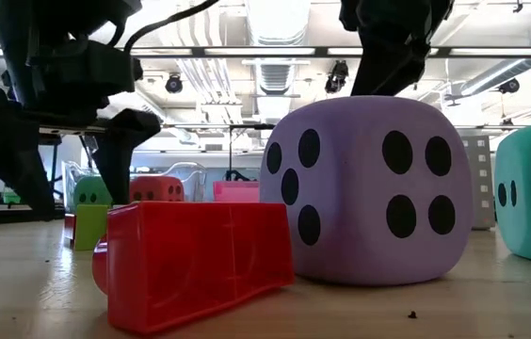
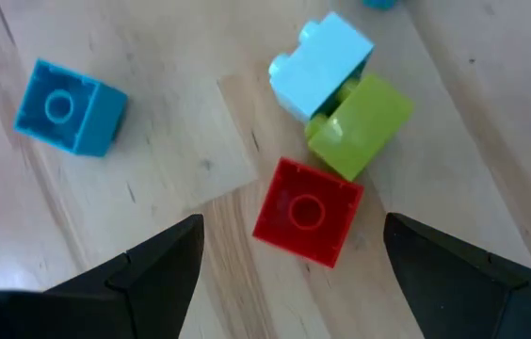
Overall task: Pick & Place Toys
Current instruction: Put the small red game piece into the white bin
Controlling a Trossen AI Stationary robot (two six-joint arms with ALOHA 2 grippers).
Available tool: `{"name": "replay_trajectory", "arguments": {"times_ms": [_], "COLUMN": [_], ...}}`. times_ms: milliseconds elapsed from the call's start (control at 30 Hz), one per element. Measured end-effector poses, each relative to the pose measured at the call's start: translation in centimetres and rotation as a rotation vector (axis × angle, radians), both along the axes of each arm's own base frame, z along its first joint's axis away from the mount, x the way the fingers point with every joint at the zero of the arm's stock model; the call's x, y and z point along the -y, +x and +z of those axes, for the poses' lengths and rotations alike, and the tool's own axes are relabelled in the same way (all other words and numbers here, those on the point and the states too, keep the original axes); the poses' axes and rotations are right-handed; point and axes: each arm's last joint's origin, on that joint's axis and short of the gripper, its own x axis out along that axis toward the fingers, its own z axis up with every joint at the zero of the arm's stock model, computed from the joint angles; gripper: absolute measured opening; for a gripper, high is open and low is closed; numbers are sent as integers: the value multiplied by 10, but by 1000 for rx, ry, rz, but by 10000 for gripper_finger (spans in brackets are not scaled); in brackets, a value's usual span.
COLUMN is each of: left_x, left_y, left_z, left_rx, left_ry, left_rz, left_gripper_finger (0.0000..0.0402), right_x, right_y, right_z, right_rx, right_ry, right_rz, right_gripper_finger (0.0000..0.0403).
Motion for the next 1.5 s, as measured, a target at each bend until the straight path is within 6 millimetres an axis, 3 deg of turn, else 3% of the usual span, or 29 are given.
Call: {"name": "replay_trajectory", "arguments": {"times_ms": [467,900,1067,1300,1500], "left_x": [2,6,6,6,5], "left_y": [3,9,8,8,8], "left_z": [-2,-24,-24,-24,-20], "left_rx": [52,-22,-21,-26,-28], "left_ry": [-27,-24,-29,-34,-45], "left_rz": [-49,-89,-91,-82,10], "left_gripper_finger": [329,325,276,138,132], "right_x": [-2,-3,-3,-3,-4], "right_y": [9,12,13,14,20], "right_z": [-5,-3,-2,-3,2], "right_rx": [107,143,148,150,220], "right_ry": [-1,2,3,4,-24], "right_rz": [41,51,51,50,94], "right_gripper_finger": [322,322,322,322,322]}}
